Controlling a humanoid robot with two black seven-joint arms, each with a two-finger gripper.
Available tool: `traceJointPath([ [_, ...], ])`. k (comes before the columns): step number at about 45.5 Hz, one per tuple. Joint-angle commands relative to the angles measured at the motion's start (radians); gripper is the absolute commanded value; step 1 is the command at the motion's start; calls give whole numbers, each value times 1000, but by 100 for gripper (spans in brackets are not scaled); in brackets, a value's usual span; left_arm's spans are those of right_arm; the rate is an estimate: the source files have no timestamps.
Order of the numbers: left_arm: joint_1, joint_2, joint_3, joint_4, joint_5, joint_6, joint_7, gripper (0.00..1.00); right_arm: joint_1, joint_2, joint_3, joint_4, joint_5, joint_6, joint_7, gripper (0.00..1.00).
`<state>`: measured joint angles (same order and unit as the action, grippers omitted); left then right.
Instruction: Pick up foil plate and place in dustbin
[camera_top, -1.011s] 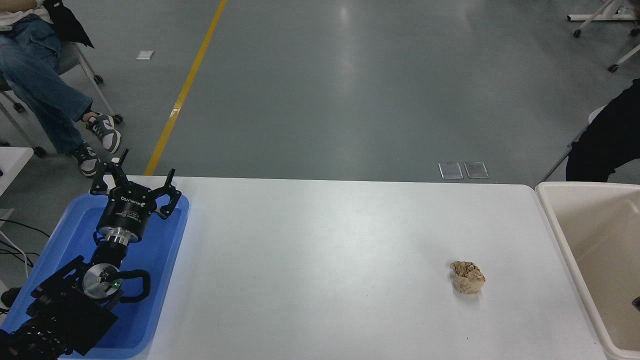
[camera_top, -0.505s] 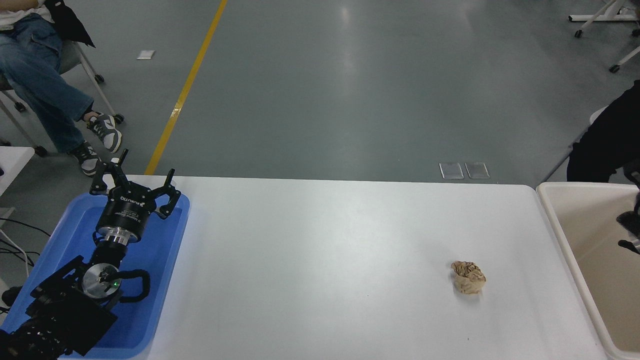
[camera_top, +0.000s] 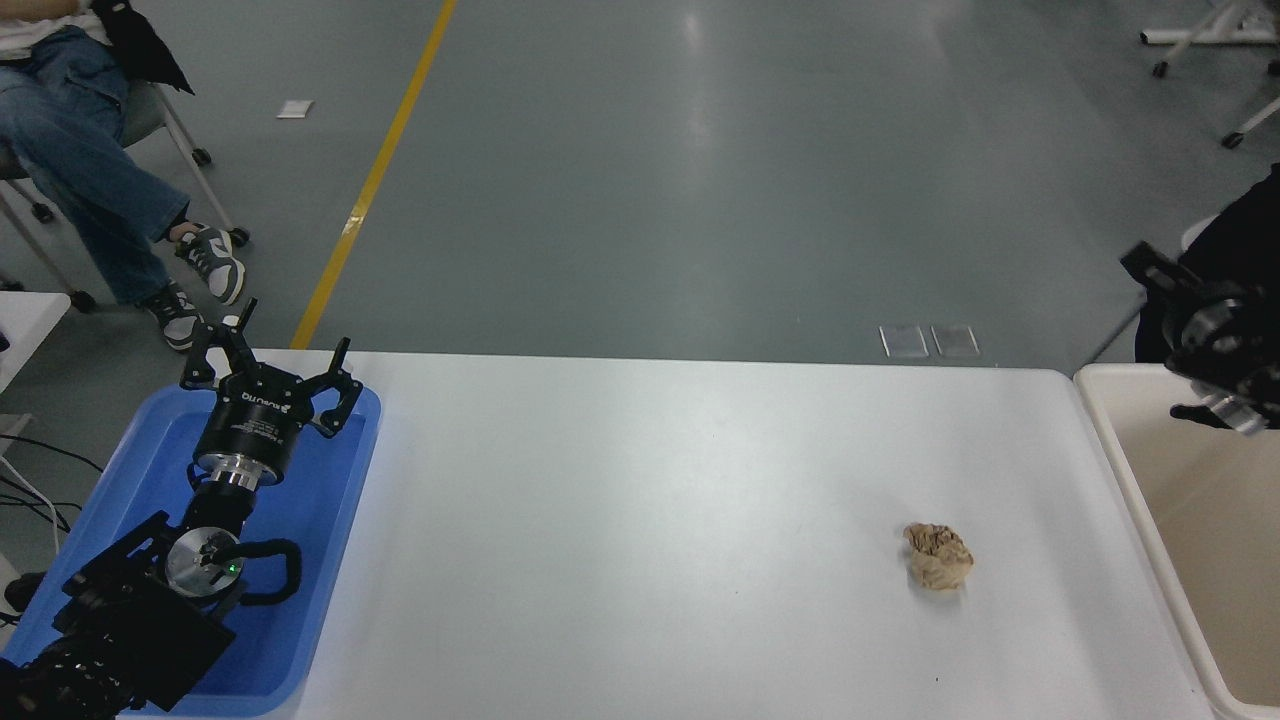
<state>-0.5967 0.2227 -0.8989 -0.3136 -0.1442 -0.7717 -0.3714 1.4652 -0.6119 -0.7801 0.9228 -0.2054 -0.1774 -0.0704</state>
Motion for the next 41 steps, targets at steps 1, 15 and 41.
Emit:
traceJointPath([
  [1,0,0,0,-1,0,0,0,100,282,-62,-201,192,-23,292,-5,100],
  [15,0,0,0,-1,0,0,0,100,610,-60,-404,301,-57,826,-8,100],
  [41,0,1,0,-1,0,0,0,100,912,-9,-459,501,-91,963,-8,100],
])
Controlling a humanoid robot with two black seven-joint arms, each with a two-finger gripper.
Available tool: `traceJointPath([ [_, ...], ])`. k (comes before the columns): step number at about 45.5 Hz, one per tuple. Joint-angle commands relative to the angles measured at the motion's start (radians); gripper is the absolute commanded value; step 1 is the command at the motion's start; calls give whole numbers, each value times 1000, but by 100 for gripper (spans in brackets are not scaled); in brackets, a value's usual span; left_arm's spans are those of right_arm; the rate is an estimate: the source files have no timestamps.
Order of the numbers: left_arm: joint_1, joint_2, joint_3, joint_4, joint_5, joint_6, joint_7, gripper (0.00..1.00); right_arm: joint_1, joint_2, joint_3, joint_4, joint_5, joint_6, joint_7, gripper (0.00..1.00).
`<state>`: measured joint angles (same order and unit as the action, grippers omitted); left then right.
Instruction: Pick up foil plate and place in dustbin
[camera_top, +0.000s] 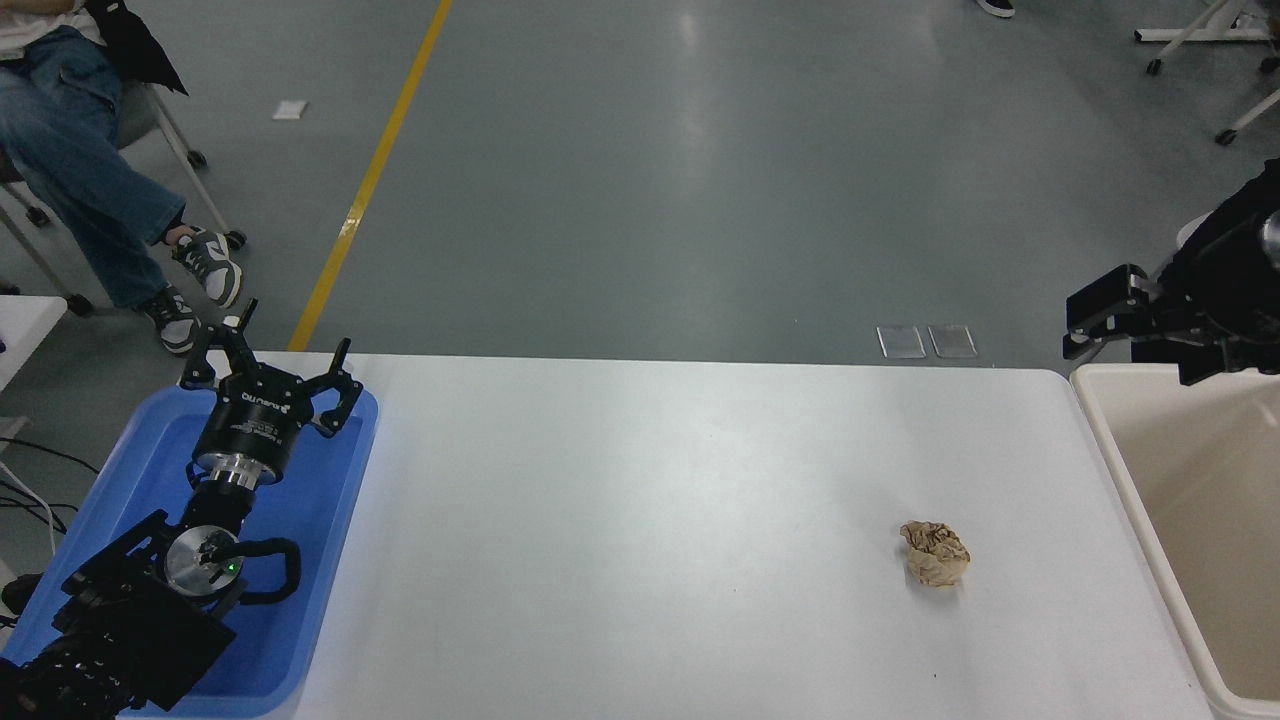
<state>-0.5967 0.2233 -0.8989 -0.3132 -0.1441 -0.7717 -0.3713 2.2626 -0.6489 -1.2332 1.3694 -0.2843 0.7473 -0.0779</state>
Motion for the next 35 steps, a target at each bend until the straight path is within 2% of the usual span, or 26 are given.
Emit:
traceJointPath([
  [1,0,1,0,0,0,0,0,100,121,34,-5,54,-12,38,0,100],
  [11,0,1,0,0,0,0,-1,100,118,74,35,50,-15,38,-2,100],
  [35,0,1,0,0,0,0,-1,100,94,65,35,43,-22,38,-2,100],
])
